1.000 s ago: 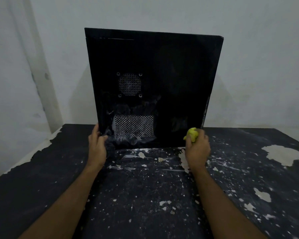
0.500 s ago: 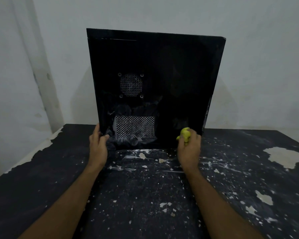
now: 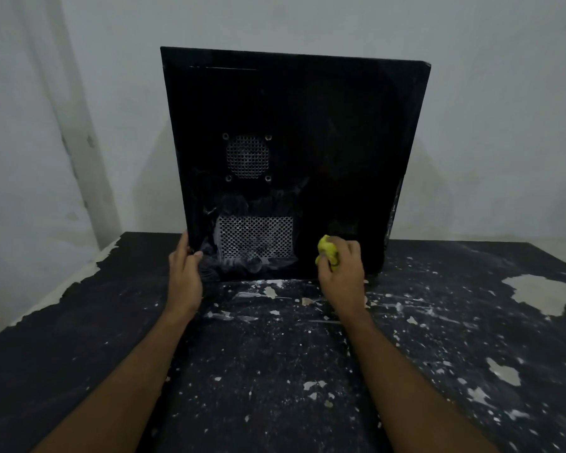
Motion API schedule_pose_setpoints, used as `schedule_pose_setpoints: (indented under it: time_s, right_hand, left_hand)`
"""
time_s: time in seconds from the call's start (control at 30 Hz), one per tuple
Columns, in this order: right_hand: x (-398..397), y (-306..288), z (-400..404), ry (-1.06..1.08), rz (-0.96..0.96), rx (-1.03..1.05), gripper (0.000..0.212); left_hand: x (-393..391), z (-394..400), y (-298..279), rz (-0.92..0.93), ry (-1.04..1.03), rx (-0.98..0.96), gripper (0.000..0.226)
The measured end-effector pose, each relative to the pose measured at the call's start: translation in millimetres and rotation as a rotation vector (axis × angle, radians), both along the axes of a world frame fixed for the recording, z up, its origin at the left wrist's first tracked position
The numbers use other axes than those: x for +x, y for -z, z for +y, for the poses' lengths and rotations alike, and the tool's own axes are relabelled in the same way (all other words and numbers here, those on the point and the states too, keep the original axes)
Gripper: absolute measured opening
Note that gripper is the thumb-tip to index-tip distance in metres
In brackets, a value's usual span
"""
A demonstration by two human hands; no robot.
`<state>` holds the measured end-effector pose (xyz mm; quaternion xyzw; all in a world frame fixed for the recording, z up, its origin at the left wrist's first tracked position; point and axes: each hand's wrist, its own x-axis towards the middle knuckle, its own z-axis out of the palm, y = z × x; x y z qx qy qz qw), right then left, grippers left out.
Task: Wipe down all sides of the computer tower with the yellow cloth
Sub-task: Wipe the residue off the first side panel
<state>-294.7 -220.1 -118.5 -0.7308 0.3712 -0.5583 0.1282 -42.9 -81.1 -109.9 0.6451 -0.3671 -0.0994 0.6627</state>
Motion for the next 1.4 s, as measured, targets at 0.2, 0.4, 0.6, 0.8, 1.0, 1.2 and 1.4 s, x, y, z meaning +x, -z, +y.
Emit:
schedule_pose_setpoints:
  time_s: [0.2,0.4,0.6,0.8,1.0,1.2,1.4]
  right_hand:
    - [-14,-7,-10,0.137,-0.183,0.076,0.030]
    - [-15,-15,-13,0.156,-0.238,0.100,0.027]
    - [-19,-14,-12,-0.024,0.096,-0.045,0.032]
    - [-23,-33,-13,0.101,-0.041,0.001,0.027]
    - [-30,-46,-20,0.158,-0.081,0.039,0.028]
    - [-34,-50,-20,-0.014,0.293,-0.101,0.032]
    - [-24,-63,-14,-0.025,0.243,-0.121,0.031]
  left_hand:
    - [-1,0,-2,-0.008,-0.008,0.007,0.052]
    - [0,3,-1,0.001,0.012,-0.015,0.050]
    - [7,-4,4,0.013,0.012,-0.004,0.050]
    - [9,-3,5,0.011,0.027,-0.011,0.051]
    - [3,-2,0,0.015,0.009,-0.020,0.051]
    - [4,-2,1,0.018,-0.001,-0.025,0.050]
    - [4,-2,2,0.004,0.001,-0.015,0.050]
